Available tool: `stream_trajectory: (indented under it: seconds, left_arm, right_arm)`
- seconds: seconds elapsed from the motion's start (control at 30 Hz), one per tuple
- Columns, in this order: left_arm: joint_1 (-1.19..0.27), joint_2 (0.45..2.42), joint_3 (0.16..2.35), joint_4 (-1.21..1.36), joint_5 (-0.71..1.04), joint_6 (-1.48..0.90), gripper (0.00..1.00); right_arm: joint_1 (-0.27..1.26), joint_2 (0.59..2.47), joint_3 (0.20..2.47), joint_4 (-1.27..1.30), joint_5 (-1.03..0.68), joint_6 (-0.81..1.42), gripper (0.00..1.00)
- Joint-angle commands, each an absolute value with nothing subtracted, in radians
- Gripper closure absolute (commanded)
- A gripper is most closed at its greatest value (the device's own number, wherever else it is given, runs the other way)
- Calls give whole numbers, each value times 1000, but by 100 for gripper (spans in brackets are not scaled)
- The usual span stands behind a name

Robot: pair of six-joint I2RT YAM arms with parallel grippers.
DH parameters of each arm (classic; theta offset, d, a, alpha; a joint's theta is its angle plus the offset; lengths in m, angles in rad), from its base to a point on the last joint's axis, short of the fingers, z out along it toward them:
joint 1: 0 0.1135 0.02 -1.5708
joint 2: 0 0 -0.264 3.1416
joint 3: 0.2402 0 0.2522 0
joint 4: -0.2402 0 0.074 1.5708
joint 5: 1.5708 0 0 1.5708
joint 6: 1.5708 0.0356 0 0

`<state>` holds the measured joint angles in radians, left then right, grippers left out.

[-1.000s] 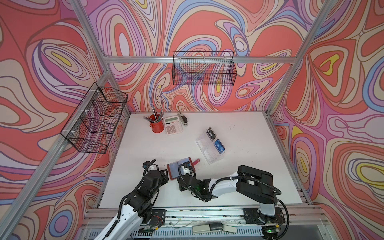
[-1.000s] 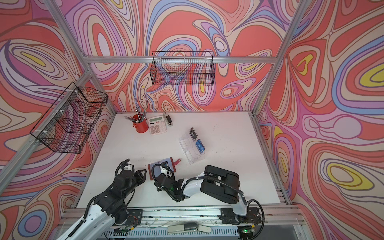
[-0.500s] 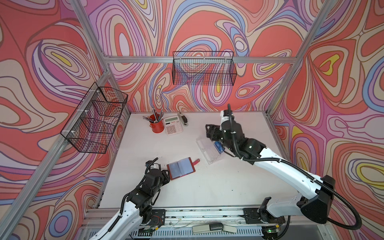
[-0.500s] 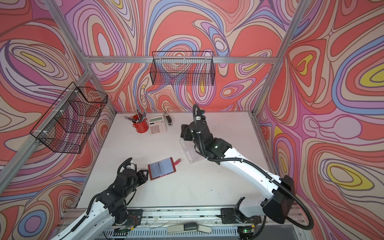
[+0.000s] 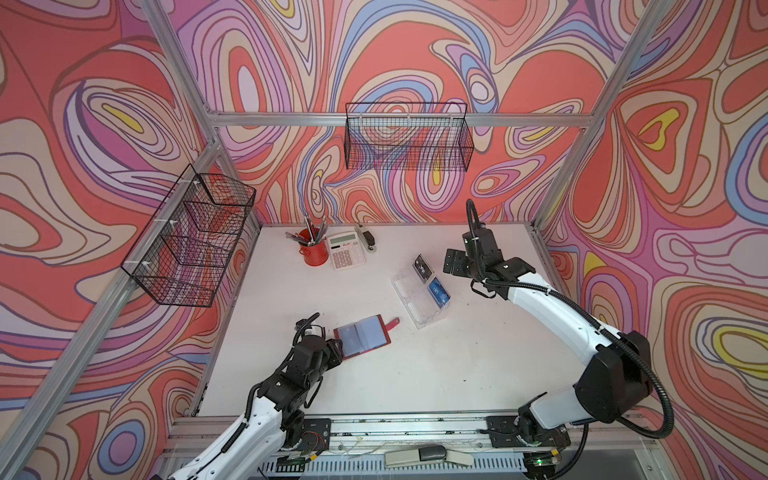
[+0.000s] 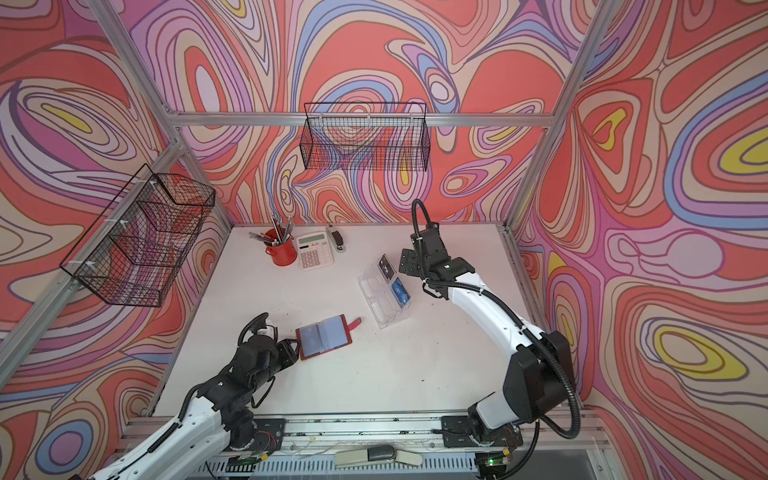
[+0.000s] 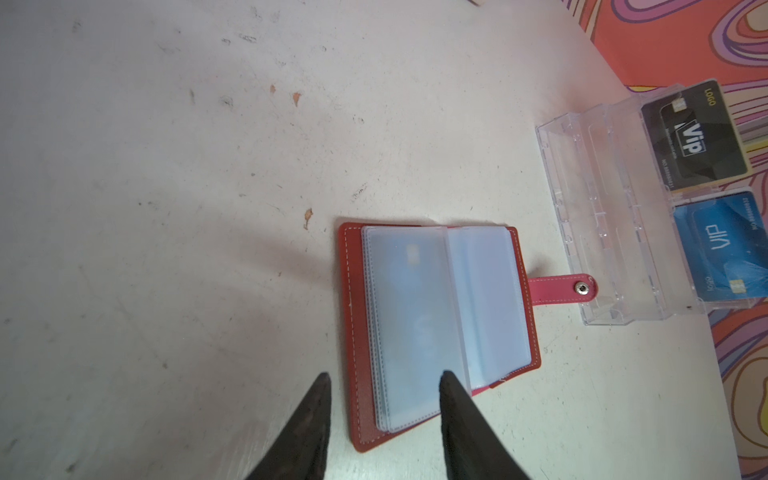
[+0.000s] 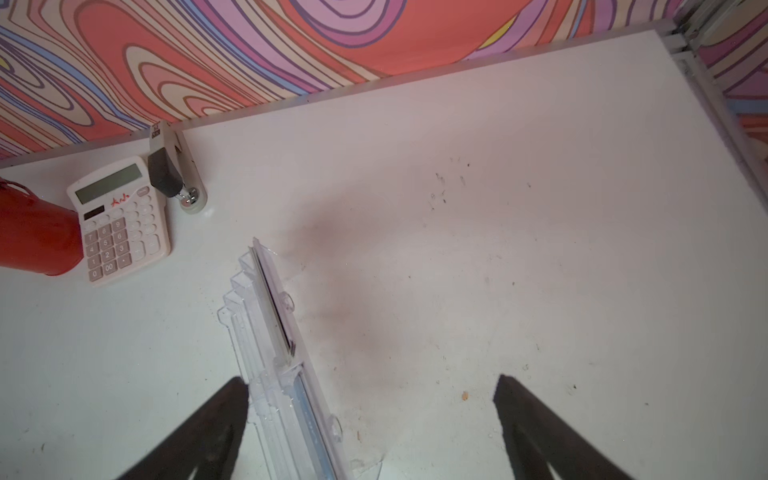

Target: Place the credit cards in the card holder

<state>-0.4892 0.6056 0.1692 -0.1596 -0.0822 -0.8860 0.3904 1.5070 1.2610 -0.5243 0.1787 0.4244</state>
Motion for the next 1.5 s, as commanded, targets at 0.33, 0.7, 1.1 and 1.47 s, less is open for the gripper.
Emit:
stream_trajectory:
  seconds: [0.33, 0.7, 1.1, 1.47]
  left_arm:
    - [-487, 629, 175, -120, -74, -882, 54]
    - [-487, 628, 174, -117, -74, -881, 55]
    - [-486, 626, 176, -121, -81, -881, 55]
    - [-487, 624, 173, -116, -81, -883, 54]
  right_arm:
    - [378, 1717, 1489, -529, -82, 382, 27]
    - [379, 1811, 1513, -574, -160, 320, 32]
    - [379, 1928, 1562, -625, -234, 308, 46]
    - [380, 1884, 1537, -579, -288, 305, 60]
